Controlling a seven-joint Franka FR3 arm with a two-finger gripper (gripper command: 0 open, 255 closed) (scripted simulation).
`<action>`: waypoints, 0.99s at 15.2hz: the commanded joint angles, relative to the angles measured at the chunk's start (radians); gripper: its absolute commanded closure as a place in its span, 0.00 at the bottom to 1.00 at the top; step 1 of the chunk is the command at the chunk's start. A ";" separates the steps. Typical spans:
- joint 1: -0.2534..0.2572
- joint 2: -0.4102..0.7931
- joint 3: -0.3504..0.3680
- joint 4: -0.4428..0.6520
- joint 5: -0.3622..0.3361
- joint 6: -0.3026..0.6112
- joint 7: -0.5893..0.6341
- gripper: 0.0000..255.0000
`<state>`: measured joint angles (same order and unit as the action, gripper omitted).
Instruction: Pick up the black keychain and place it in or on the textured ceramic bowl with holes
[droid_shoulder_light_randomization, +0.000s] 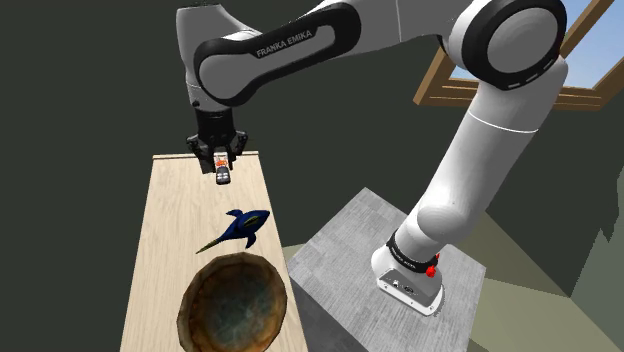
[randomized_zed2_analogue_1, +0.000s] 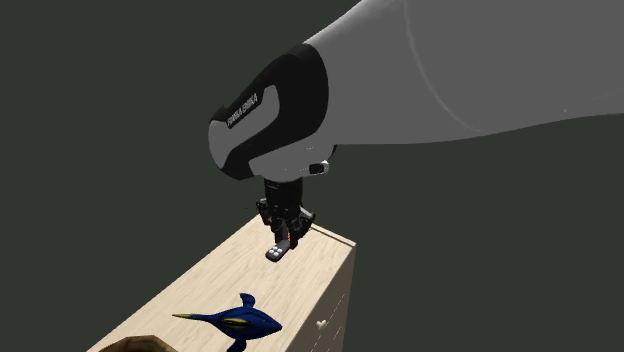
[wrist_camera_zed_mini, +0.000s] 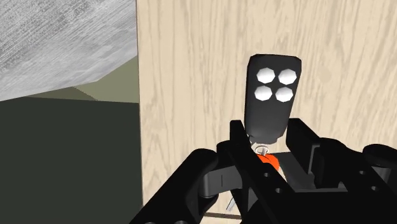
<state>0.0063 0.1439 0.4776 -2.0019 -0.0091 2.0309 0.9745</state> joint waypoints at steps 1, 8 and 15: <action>-0.001 -0.011 0.001 0.015 0.006 -0.025 -0.003 1.00; -0.005 -0.046 0.002 0.072 0.022 -0.114 -0.012 1.00; -0.008 -0.070 0.002 0.140 0.033 -0.204 -0.016 1.00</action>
<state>-0.0026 0.0745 0.4791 -1.8755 0.0238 1.8420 0.9567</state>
